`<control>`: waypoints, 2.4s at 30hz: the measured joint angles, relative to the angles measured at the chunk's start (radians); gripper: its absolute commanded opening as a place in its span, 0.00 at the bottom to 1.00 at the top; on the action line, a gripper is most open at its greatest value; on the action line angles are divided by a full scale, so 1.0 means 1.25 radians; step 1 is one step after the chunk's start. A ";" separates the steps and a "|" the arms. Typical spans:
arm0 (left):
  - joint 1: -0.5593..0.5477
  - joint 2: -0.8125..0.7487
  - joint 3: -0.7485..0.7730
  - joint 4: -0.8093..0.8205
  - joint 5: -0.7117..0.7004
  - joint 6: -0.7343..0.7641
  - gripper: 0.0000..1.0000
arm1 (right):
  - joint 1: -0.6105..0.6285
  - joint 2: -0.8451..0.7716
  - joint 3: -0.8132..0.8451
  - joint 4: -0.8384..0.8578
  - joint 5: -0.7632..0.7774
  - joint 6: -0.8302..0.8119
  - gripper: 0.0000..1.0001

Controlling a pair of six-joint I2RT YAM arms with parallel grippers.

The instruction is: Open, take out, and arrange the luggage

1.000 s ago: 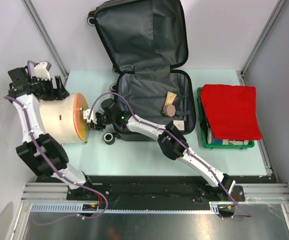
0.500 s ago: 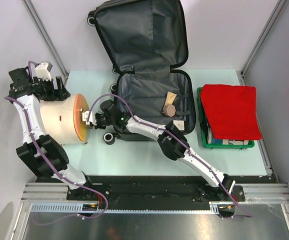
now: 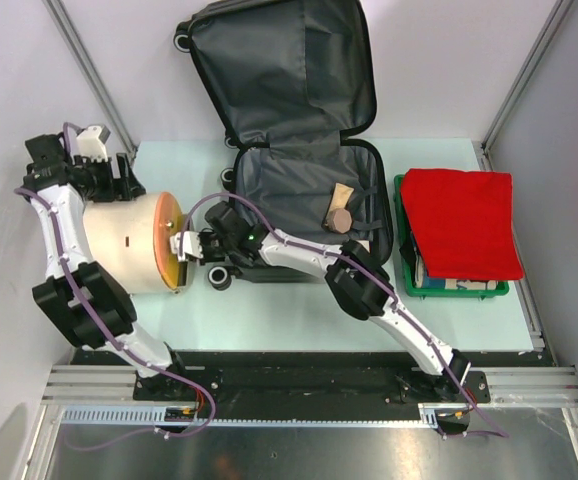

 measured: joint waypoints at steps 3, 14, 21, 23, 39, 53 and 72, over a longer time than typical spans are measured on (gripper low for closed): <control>0.000 0.009 0.000 -0.008 -0.008 -0.004 0.82 | -0.003 -0.024 -0.025 -0.029 -0.002 -0.016 0.13; 0.000 0.038 0.035 -0.084 -0.069 -0.007 0.88 | -0.031 -0.117 -0.143 -0.016 -0.042 0.098 0.54; 0.000 0.038 0.071 -0.132 -0.091 -0.008 0.89 | -0.104 -0.206 -0.170 0.005 -0.098 0.276 0.52; 0.000 0.038 0.072 -0.134 -0.091 -0.009 0.89 | -0.127 -0.236 -0.170 0.015 -0.094 0.341 0.53; 0.000 -0.013 0.053 -0.139 -0.094 -0.023 0.91 | -0.003 -0.183 -0.034 -0.046 0.158 0.580 0.49; 0.000 -0.041 0.008 -0.103 -0.090 -0.022 0.91 | 0.005 -0.050 0.020 -0.089 0.316 0.587 0.48; 0.002 -0.042 -0.010 -0.072 -0.090 -0.028 0.91 | -0.034 -0.113 0.026 -0.074 0.265 0.728 0.56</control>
